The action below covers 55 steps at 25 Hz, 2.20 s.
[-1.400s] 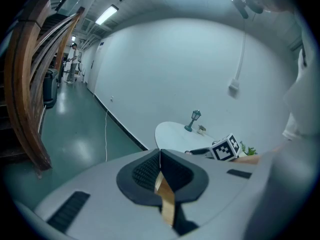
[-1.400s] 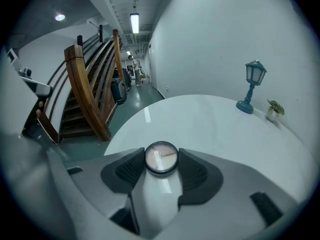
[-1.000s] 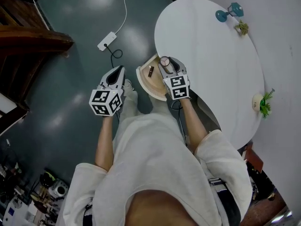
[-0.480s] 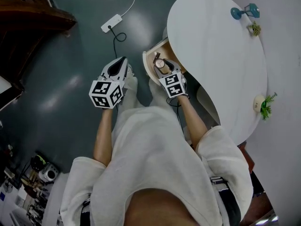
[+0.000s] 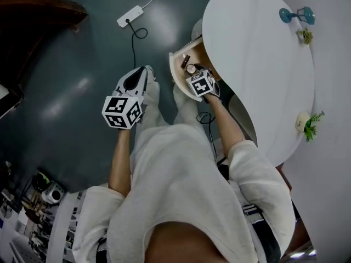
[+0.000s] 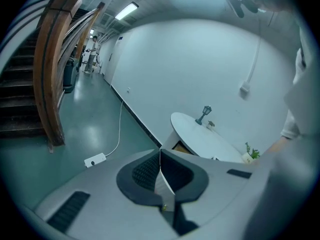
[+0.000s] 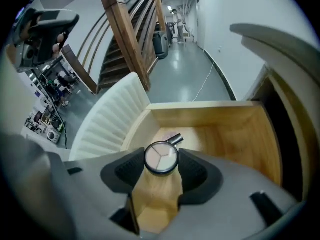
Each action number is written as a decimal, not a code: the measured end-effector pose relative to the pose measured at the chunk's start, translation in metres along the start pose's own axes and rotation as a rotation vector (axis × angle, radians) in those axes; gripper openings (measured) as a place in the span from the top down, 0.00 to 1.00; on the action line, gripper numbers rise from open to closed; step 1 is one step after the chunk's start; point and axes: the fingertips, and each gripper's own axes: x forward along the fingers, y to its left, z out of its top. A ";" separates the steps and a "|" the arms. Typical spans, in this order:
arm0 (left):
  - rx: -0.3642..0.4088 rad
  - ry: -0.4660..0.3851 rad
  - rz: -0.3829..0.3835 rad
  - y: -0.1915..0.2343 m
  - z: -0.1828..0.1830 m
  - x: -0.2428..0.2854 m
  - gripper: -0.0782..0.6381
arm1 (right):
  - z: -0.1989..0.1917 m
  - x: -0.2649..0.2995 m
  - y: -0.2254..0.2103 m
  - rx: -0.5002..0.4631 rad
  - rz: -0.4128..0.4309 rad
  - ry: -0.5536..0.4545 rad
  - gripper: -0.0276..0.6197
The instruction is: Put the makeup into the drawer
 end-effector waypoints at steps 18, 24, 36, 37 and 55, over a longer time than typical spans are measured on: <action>-0.080 0.069 0.054 0.047 -0.032 0.006 0.87 | -0.036 0.087 -0.026 0.035 0.004 0.257 0.63; -0.079 0.069 0.057 0.045 -0.033 0.004 0.87 | -0.038 0.086 -0.024 0.040 -0.007 0.240 0.62; -0.026 0.021 0.023 0.016 -0.015 0.000 0.87 | -0.008 0.031 -0.015 0.012 -0.016 0.042 0.63; -0.020 0.016 0.021 0.013 -0.013 -0.001 0.87 | -0.006 0.025 -0.013 0.012 -0.020 0.023 0.65; 0.144 -0.078 -0.027 -0.032 0.056 -0.013 0.87 | 0.089 -0.186 -0.027 0.191 -0.181 -0.539 0.96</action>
